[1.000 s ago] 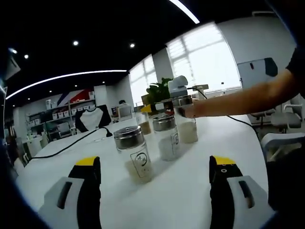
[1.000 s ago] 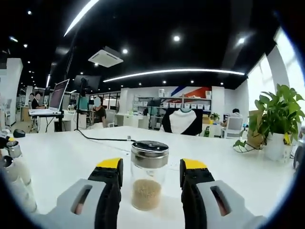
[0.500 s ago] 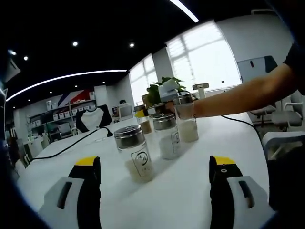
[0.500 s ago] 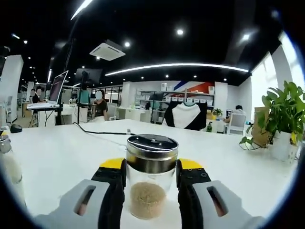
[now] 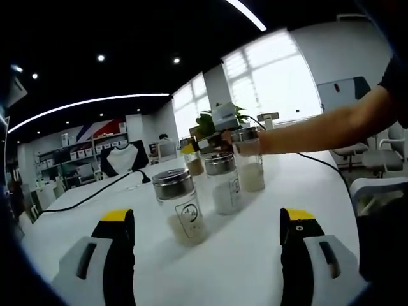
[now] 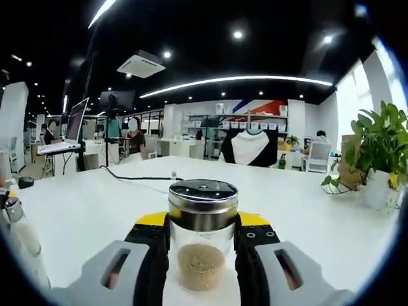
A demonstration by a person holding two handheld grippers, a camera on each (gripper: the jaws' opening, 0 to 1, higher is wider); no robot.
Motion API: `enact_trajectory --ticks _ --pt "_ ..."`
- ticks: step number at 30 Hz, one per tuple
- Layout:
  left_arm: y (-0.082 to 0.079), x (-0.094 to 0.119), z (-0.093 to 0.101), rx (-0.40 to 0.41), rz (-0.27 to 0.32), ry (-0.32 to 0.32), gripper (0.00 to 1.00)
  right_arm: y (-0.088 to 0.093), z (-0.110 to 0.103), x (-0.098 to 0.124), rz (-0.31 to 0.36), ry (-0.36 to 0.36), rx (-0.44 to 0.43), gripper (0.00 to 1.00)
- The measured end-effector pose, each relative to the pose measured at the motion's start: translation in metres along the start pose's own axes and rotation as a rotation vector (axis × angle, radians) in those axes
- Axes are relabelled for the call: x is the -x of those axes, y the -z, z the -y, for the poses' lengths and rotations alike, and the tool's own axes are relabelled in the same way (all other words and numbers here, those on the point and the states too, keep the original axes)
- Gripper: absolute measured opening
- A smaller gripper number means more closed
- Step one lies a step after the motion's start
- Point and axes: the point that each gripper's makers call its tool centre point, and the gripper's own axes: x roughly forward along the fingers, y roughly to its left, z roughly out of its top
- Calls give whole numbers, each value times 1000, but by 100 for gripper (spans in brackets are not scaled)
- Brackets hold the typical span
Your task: Rotate the seasoning bottle until the label or dispensing opening points toward the visible target arrow and the bottle remains upright within the marked orientation range
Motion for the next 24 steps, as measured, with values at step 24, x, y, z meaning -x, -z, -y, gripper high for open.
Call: enact_trajectory --ticks 24 --pt "-22 6 8 10 58 39 100 -15 28 106 82 143 -141 37"
